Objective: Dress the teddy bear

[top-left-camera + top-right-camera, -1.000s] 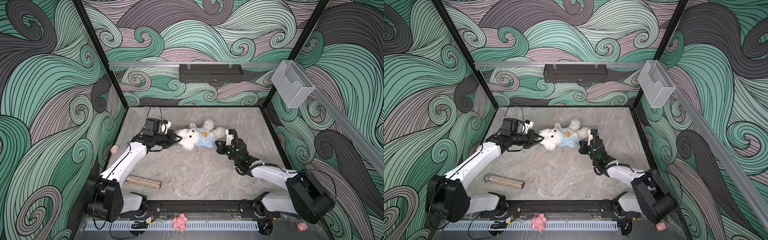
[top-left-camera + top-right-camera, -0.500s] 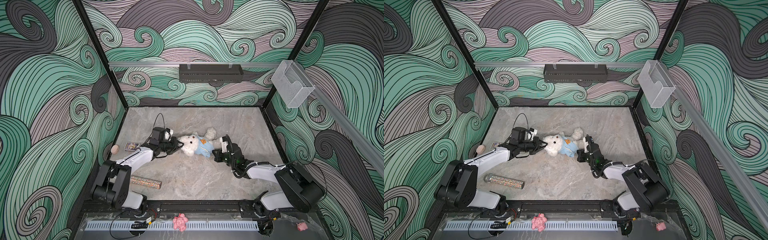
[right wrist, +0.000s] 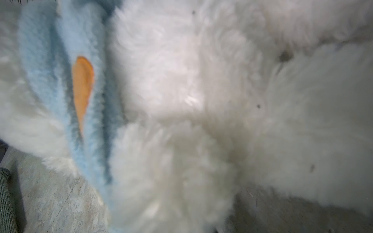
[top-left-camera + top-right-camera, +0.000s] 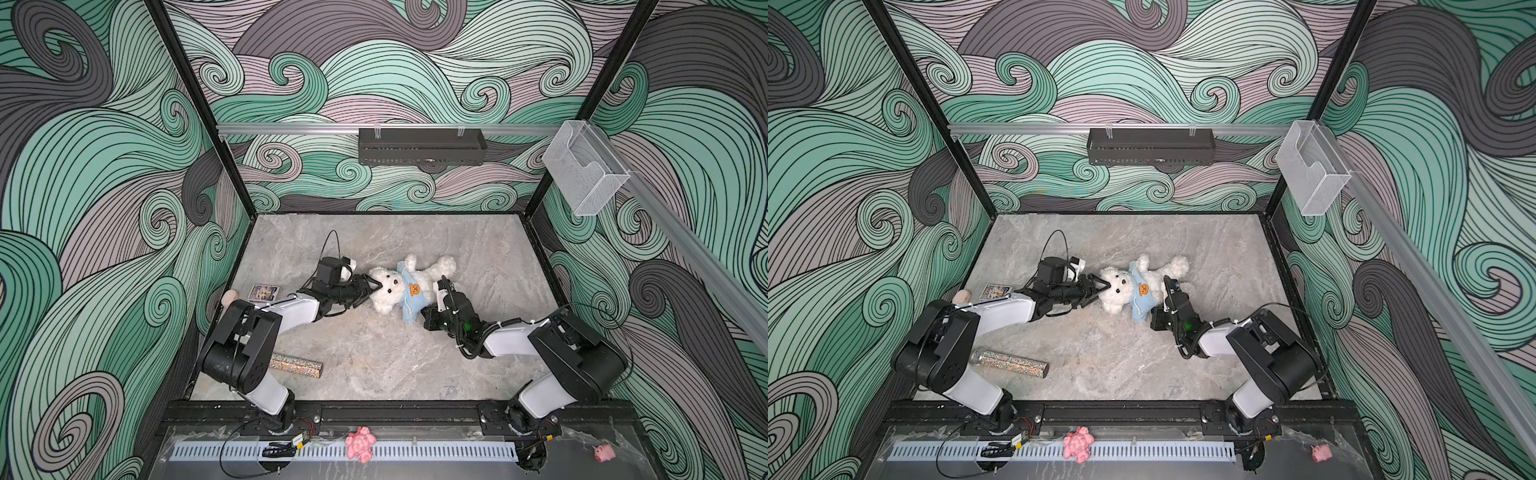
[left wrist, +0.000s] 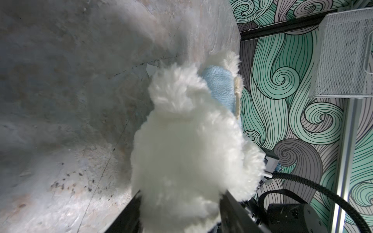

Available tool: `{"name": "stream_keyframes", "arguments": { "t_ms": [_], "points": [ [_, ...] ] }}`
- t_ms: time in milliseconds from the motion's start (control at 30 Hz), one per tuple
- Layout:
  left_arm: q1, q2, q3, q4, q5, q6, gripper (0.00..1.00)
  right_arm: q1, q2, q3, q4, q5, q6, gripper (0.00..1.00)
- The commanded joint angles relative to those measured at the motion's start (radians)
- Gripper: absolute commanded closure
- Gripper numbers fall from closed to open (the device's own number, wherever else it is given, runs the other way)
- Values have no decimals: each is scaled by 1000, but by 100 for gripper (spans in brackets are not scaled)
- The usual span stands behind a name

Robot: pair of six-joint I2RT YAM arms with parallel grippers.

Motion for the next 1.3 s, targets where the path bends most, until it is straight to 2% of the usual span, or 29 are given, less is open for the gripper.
{"name": "stream_keyframes", "arguments": {
  "t_ms": [0,133,367,467,567,700,867,900,1000,1100,1200,1267],
  "points": [
    [-6,20,8,73,2,-14,30,4,-11,5,-10,24,1,100],
    [-2,41,31,92,3,-41,21,4,-20,-2,-17,30,-6,100],
    [-6,135,73,100,27,-45,21,4,-19,3,-17,27,-11,100],
    [-13,158,77,127,18,-42,25,4,-13,9,-14,17,-13,100],
    [-29,177,90,133,-2,-30,37,5,-11,9,-16,21,-18,100],
    [-34,187,95,138,-14,-6,64,1,-58,-2,-61,62,-36,100],
    [-22,138,126,-33,-49,162,97,-24,-227,-28,-215,157,-79,100],
    [-17,125,131,-65,-53,202,100,-36,-267,-34,-245,162,-85,100],
    [-8,80,121,-125,-108,292,100,-95,-353,-44,-349,165,-83,100],
    [-9,55,96,-124,-155,354,100,-173,-370,-36,-449,140,-66,100],
    [-13,56,99,-135,-162,398,100,-203,-380,-32,-459,83,-66,100],
    [-25,59,97,-121,-155,423,100,-199,-396,-42,-394,-16,-102,100]
  ]
}}
